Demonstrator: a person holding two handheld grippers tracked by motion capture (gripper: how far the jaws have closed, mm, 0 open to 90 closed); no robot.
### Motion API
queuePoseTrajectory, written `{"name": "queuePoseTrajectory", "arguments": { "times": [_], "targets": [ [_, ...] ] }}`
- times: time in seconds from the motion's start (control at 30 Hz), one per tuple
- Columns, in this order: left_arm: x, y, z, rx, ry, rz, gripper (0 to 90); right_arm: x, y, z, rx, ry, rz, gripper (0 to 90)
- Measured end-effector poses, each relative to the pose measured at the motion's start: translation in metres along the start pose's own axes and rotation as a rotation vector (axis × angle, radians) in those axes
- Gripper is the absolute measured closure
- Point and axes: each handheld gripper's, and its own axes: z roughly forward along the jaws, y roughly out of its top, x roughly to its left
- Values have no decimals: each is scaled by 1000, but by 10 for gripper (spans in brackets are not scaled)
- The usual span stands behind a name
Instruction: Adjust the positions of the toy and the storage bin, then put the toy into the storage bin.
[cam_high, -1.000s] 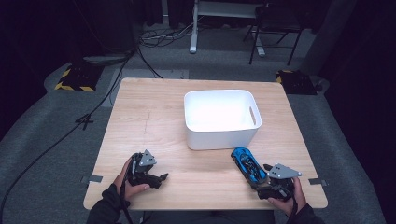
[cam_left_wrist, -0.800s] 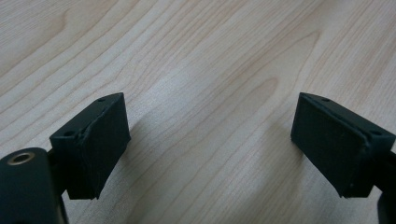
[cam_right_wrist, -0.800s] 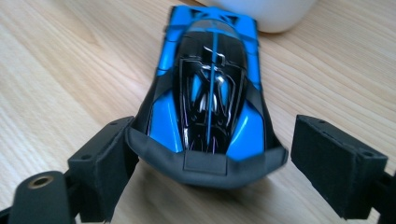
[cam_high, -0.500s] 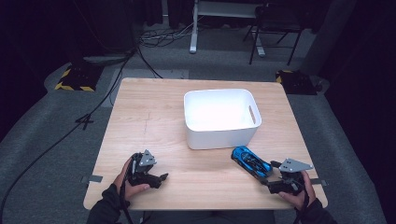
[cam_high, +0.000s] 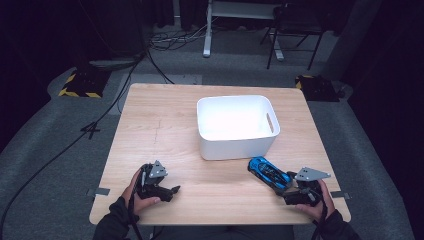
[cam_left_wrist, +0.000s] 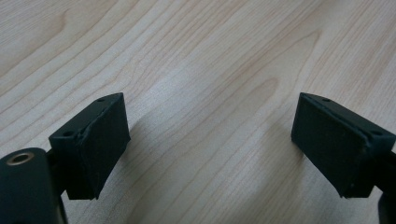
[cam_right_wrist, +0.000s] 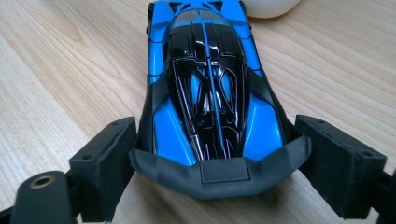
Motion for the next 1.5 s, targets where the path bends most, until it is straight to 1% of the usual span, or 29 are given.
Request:
{"name": "queuePoseTrajectory", "arguments": {
  "times": [0.03,0.07,0.1,0.13,0.2,0.23,0.3,0.37,0.4,0.53,0.6,0.63,0.7,0.77,0.8,0.87,1.0,1.03,1.07,1.1,1.2,1.37,1.5],
  "targets": [
    [0,0,0,0,-3,-2,116,-1,1,1,9,0,5,157],
    [0,0,0,-1,0,0,115,-1,1,2,21,-10,18,162],
    [0,0,0,0,-5,3,115,-1,2,3,29,-8,15,183],
    [0,0,0,-1,-6,2,115,-1,2,4,39,6,11,197],
    [1,0,1,0,-9,6,114,-1,3,6,39,2,14,177],
    [0,0,1,-2,-9,4,114,-3,3,7,42,6,5,170],
    [0,0,1,-3,-9,5,113,-3,4,8,41,10,14,164],
    [0,0,1,3,-12,4,113,-4,4,9,38,16,7,165],
    [0,1,1,1,-8,8,113,-4,4,9,36,18,4,166],
    [0,0,1,-4,-9,4,113,-5,4,10,29,25,-4,173],
    [0,0,1,-3,-12,4,113,-6,5,9,38,39,-12,188],
    [0,1,1,2,-17,1,111,-7,5,9,39,46,-13,187],
    [1,1,1,3,-16,3,108,-8,4,9,35,53,-19,185],
    [1,1,1,3,-17,5,106,-8,4,9,34,54,-20,181],
    [1,1,1,4,-9,16,106,-8,4,9,32,55,-20,180],
    [1,1,1,3,-17,6,106,-9,4,9,32,55,-22,178],
    [1,1,1,3,-16,6,106,-9,4,10,30,54,-20,179],
    [1,1,1,3,-13,8,105,-9,4,9,30,54,-22,193],
    [1,1,1,4,-11,16,106,-8,4,9,26,63,-25,240],
    [1,1,1,4,-11,16,105,-8,4,9,16,68,-35,239],
    [1,1,1,4,-9,15,105,-8,4,9,16,72,-33,241],
    [2,2,1,4,-11,19,105,-8,3,7,19,68,-38,244],
    [2,2,1,6,-12,18,103,-5,2,4,2,50,-58,245]
  ]
}}
